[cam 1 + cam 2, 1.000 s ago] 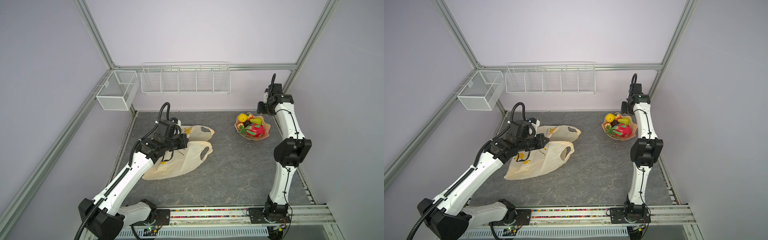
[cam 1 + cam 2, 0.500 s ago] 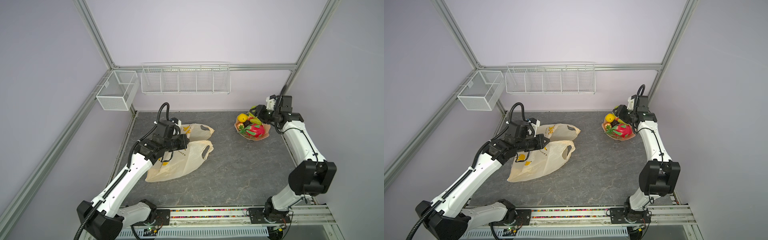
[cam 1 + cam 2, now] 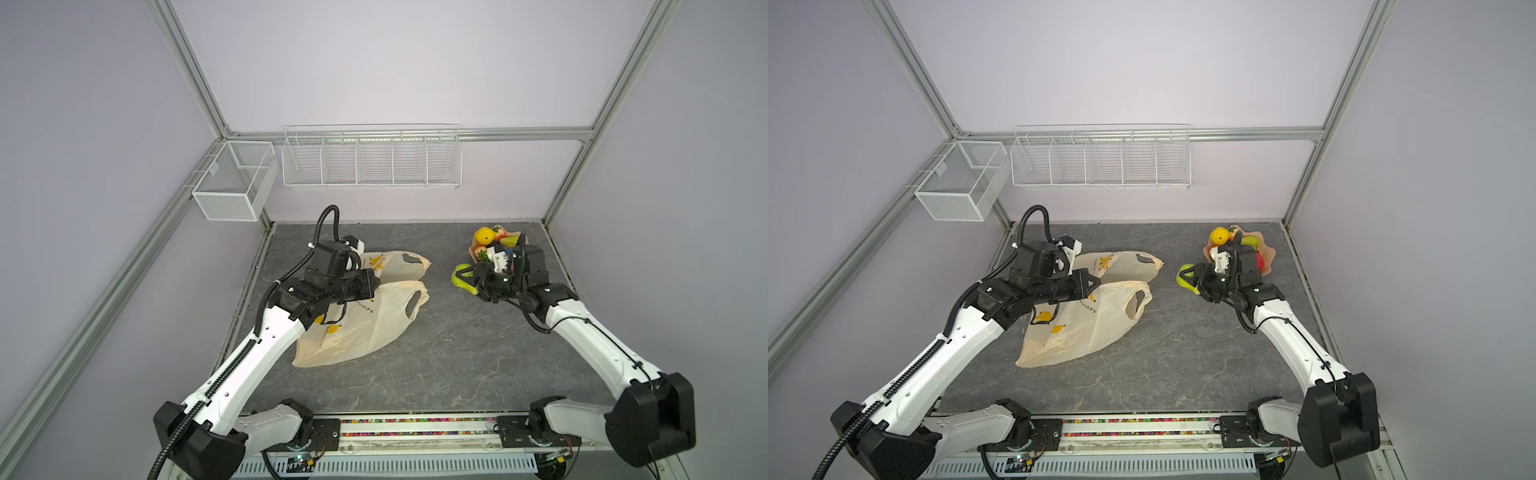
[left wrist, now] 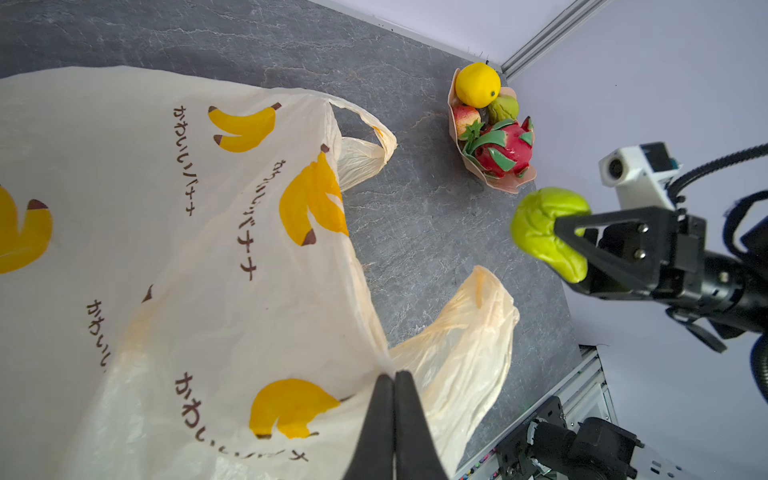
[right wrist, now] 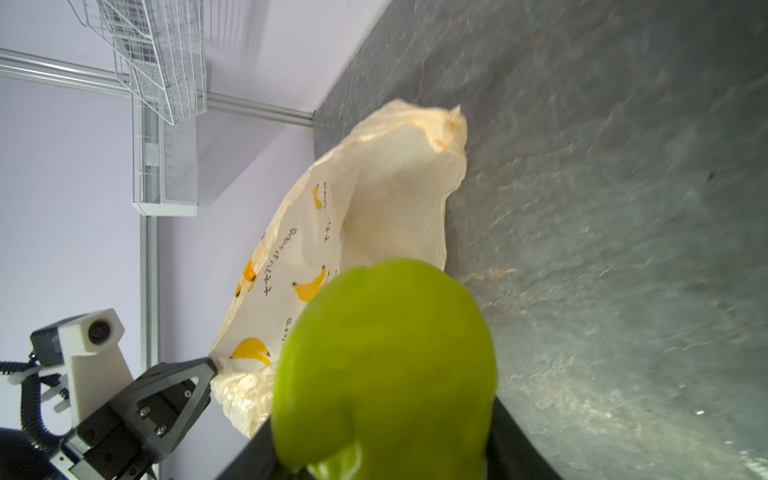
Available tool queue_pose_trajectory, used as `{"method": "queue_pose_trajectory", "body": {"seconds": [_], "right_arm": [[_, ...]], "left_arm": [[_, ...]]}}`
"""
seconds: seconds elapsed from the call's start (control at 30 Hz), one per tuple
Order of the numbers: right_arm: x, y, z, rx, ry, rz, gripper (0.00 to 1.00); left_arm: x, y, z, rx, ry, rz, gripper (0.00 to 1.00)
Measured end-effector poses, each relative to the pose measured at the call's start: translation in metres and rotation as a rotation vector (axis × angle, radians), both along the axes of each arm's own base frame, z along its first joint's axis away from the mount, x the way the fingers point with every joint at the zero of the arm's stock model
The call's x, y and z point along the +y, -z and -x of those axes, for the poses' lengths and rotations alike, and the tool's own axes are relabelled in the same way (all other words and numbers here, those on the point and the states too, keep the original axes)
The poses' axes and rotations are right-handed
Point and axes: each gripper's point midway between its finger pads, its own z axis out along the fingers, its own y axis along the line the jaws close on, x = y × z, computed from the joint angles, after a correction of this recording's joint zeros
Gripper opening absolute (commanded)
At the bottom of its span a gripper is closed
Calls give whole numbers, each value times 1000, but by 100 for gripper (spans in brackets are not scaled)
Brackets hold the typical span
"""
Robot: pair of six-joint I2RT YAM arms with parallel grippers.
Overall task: Place the fruits into the plastic bag
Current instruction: 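Carry the green pear with the right gripper into the bag mouth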
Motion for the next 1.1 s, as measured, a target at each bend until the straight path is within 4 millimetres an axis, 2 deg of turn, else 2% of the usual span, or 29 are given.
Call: {"method": "queue_pose_trajectory", "body": {"seconds": [0.1,0.17,0.3,0.4,0.5,0.67,0.87,0.97,1.1], "right_arm": [[11,19,23,53,-19,-18,34],[15,27,31,74,-20,-27,34],[26,28,34,77,-20,-53,33],[40,26,34,67,-48,-70,33],[57,34,34,80,-83,-69,33],[72,57,24,107,-88,-62,32],[92,75,-5,117,-94,-84,32],[111,76,-16,102,-120,-126,32],[150,76,-19,91,-180,-197,31]], "left_arm": [[0,1,1,1,4,0,0],[0,2,2,3,7,0,0],[1,2,4,0,11,1,0],[1,2,6,1,14,4,0],[2,2,8,-2,18,9,0],[2,5,14,-2,30,22,0],[0,5,18,1,49,37,0],[0,6,21,0,57,45,0],[-1,6,23,-1,67,55,0]]}}
